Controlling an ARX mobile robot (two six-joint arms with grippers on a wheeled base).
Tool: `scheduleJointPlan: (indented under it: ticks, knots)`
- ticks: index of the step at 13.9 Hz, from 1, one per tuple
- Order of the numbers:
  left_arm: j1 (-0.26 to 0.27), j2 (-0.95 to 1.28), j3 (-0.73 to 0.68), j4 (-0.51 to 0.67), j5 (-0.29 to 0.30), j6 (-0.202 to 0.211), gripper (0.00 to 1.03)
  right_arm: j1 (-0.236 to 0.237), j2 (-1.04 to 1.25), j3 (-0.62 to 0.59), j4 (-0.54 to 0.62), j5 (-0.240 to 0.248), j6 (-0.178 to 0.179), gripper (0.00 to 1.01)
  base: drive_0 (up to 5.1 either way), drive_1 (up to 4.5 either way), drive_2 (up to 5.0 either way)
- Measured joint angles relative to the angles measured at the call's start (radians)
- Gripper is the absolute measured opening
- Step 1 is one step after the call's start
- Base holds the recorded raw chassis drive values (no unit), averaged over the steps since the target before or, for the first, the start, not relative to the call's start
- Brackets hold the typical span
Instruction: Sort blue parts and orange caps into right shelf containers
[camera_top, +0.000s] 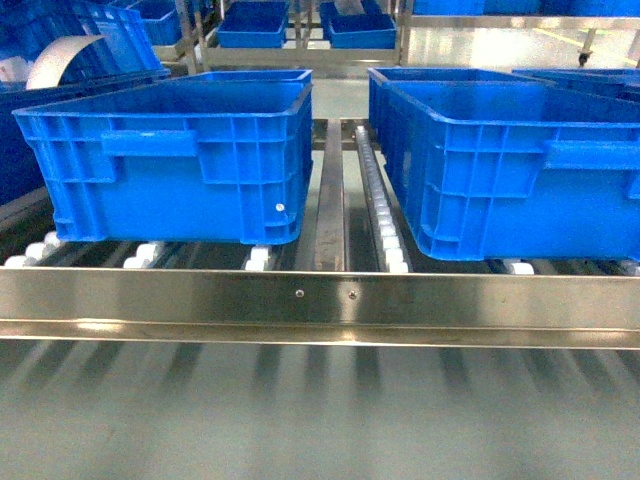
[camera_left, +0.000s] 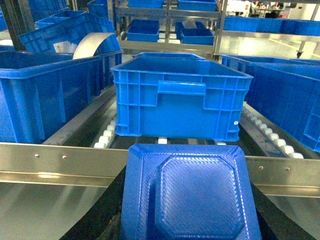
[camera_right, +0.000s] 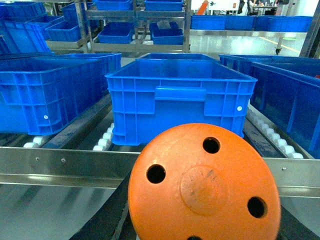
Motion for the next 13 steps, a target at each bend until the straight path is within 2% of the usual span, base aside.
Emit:
scheduleJointPlan:
  ticks: [6,13]
  knots:
    - [0.000,0.000,0.000,0.001,0.000,0.000,0.41,0.000,0.000,0.000,0.000,0.000,0.000,0.44,0.0,0.00,0.0]
    - [0.000,0.000,0.000,0.002,0.000,0.000,0.41,0.000,0.000,0.000,-0.001,0.000,0.000,0.44,0.0,4.27,-4.2]
